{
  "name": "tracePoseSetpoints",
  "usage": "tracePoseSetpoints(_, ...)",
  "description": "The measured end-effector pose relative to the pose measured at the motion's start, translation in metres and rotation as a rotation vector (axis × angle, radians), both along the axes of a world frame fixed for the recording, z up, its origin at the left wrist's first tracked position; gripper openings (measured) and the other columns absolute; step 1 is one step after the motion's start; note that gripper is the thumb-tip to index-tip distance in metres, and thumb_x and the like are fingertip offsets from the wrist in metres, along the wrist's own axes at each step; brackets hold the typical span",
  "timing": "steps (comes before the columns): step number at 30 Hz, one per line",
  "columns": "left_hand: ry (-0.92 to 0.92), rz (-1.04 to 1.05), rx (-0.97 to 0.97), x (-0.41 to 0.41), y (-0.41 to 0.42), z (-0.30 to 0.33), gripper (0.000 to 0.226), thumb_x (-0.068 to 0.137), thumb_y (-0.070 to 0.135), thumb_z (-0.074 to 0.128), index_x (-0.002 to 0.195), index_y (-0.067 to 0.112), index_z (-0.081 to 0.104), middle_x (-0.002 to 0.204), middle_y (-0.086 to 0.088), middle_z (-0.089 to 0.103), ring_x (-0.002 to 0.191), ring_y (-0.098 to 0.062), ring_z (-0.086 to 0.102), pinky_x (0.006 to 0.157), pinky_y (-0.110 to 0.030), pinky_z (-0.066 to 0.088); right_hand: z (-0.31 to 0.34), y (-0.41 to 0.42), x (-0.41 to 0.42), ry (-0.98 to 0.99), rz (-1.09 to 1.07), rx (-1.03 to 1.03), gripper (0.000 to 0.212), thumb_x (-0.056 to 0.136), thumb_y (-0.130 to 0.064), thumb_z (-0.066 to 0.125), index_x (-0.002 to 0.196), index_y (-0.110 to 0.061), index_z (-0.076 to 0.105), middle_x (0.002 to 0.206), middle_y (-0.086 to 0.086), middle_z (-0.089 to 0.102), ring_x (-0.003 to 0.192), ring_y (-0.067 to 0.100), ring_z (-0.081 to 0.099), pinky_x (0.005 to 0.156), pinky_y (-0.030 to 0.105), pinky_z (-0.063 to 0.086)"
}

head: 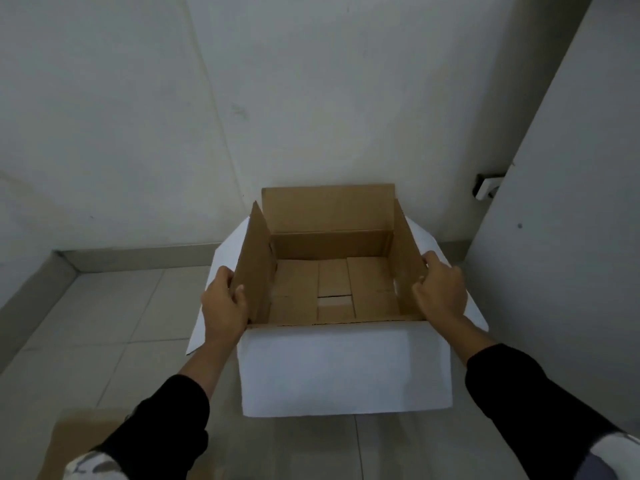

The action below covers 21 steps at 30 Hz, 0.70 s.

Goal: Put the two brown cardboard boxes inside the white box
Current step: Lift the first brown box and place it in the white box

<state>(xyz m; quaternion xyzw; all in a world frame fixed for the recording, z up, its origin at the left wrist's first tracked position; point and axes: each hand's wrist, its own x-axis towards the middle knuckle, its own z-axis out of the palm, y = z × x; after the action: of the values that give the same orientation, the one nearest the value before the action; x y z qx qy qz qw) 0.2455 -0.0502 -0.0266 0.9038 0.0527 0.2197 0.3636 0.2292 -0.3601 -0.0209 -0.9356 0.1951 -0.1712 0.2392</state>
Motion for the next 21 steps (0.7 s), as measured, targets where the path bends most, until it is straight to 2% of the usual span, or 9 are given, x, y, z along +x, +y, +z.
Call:
tracePoseSetpoints(1, -0.002, 0.018, -0.003, -0.001, 0.0, -0.005, 0.005, 0.084, -0.004, 0.053, 0.089, -0.003, 0.054, 0.071, -0.018, 0.058, 0.065, -0.028, 0.051, 0.05, -0.027, 0.03, -0.005, 0.002, 0.004, -0.005, 0.018, -0.021, 0.023, 0.084, -0.001, 0.047, 0.106, -0.002, 0.053, 0.096, 0.023, 0.061, 0.089, 0.039, 0.054, 0.067, 0.041, 0.047)
tracePoseSetpoints(3, 0.01, 0.019, 0.019, -0.001, 0.0, -0.011, 0.022, 0.086, -0.001, 0.052, 0.108, -0.003, 0.056, 0.081, -0.025, 0.068, 0.069, -0.037, 0.06, 0.06, -0.032, 0.04, -0.016, 0.005, 0.01, 0.013, 0.031, -0.051, 0.023, 0.089, -0.001, 0.044, 0.109, 0.002, 0.054, 0.104, 0.024, 0.058, 0.095, 0.038, 0.053, 0.071, 0.039, 0.044)
tracePoseSetpoints(4, 0.022, 0.003, 0.054, -0.001, 0.0, -0.013, 0.031, 0.087, 0.0, 0.052, 0.118, -0.001, 0.054, 0.089, -0.026, 0.07, 0.077, -0.041, 0.063, 0.066, -0.037, 0.044, -0.02, 0.006, 0.013, 0.027, 0.032, -0.058, 0.022, 0.089, -0.001, 0.044, 0.109, 0.004, 0.054, 0.105, 0.025, 0.057, 0.095, 0.038, 0.054, 0.073, 0.039, 0.045)
tracePoseSetpoints(6, 0.07, -0.036, 0.132, 0.001, -0.002, -0.016, 0.036, 0.089, 0.001, 0.048, 0.125, 0.0, 0.051, 0.104, -0.026, 0.068, 0.093, -0.043, 0.062, 0.08, -0.045, 0.048, -0.026, 0.004, 0.016, 0.049, 0.024, -0.046, 0.019, 0.088, -0.001, 0.048, 0.103, 0.005, 0.057, 0.106, 0.025, 0.056, 0.093, 0.038, 0.057, 0.076, 0.041, 0.05)
tracePoseSetpoints(8, 0.131, -0.042, 0.18, 0.003, -0.004, -0.018, 0.034, 0.091, 0.002, 0.045, 0.123, -0.002, 0.052, 0.113, -0.026, 0.064, 0.103, -0.043, 0.058, 0.091, -0.048, 0.045, -0.029, 0.002, 0.019, 0.073, 0.015, -0.017, 0.018, 0.087, -0.003, 0.054, 0.102, 0.005, 0.059, 0.107, 0.023, 0.058, 0.093, 0.038, 0.06, 0.08, 0.042, 0.053)
tracePoseSetpoints(11, 0.205, -0.06, 0.266, 0.007, -0.008, -0.019, 0.028, 0.091, 0.003, 0.043, 0.115, -0.006, 0.055, 0.111, -0.028, 0.063, 0.102, -0.044, 0.058, 0.089, -0.048, 0.046, -0.034, 0.0, 0.024, 0.113, 0.018, 0.009, 0.024, 0.085, -0.005, 0.06, 0.107, 0.004, 0.059, 0.111, 0.023, 0.061, 0.099, 0.039, 0.061, 0.089, 0.044, 0.052)
tracePoseSetpoints(17, 0.317, -0.112, 0.297, 0.022, -0.01, -0.029, 0.029, 0.093, 0.012, 0.045, 0.118, 0.0, 0.054, 0.12, -0.024, 0.061, 0.108, -0.039, 0.057, 0.099, -0.048, 0.046, -0.046, -0.005, 0.029, 0.198, 0.145, 0.081, 0.025, 0.091, -0.019, 0.054, 0.113, -0.008, 0.061, 0.116, 0.017, 0.061, 0.104, 0.033, 0.059, 0.1, 0.045, 0.048)
tracePoseSetpoints(21, 0.268, -0.158, 0.278, 0.019, -0.007, -0.038, 0.026, 0.092, 0.013, 0.05, 0.112, -0.001, 0.059, 0.116, -0.022, 0.063, 0.106, -0.037, 0.056, 0.098, -0.046, 0.045, -0.047, -0.004, 0.023, 0.21, 0.226, 0.019, 0.029, 0.09, -0.021, 0.057, 0.118, -0.011, 0.058, 0.124, 0.014, 0.061, 0.111, 0.032, 0.058, 0.106, 0.046, 0.042)
